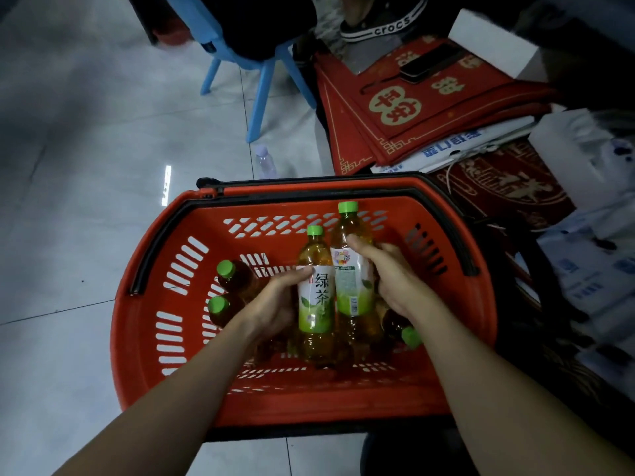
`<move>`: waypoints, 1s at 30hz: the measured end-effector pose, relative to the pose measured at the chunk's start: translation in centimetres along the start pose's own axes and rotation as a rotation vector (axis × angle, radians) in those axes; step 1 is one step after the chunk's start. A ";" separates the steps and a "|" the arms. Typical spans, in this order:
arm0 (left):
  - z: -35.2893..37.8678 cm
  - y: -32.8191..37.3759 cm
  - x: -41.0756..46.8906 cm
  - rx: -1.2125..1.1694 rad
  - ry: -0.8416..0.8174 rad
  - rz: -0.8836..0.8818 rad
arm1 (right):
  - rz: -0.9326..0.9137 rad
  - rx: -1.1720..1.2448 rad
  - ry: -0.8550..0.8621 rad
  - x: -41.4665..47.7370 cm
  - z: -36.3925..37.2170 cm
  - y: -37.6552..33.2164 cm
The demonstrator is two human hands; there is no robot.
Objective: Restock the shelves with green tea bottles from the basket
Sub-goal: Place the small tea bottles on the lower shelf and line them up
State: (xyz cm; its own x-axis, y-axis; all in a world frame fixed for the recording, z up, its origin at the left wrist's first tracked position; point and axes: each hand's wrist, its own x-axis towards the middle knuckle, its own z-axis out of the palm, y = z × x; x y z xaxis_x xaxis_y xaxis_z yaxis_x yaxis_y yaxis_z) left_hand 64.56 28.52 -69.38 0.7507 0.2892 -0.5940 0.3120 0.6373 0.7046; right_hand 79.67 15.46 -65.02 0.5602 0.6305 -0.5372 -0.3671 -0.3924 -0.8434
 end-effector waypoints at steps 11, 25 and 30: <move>0.6 -0.9 -1.0 -0.071 -0.096 -0.154 | 0.268 0.072 -0.132 1.8 -0.3 5.7; 1.5 0.4 -4.7 0.046 -0.107 -0.147 | 0.298 -0.131 -0.322 -4.3 -3.5 1.3; 3.6 0.7 -6.9 0.007 -0.170 -0.008 | 0.092 -0.103 -0.127 -6.1 -2.4 1.7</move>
State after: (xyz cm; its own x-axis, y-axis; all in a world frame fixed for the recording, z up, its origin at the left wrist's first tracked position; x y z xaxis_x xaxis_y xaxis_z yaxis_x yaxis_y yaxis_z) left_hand 61.65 24.43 -63.37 0.8358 0.1585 -0.5256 0.3222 0.6337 0.7033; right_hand 77.38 9.37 -63.20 0.4268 0.6656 -0.6122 -0.3307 -0.5152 -0.7907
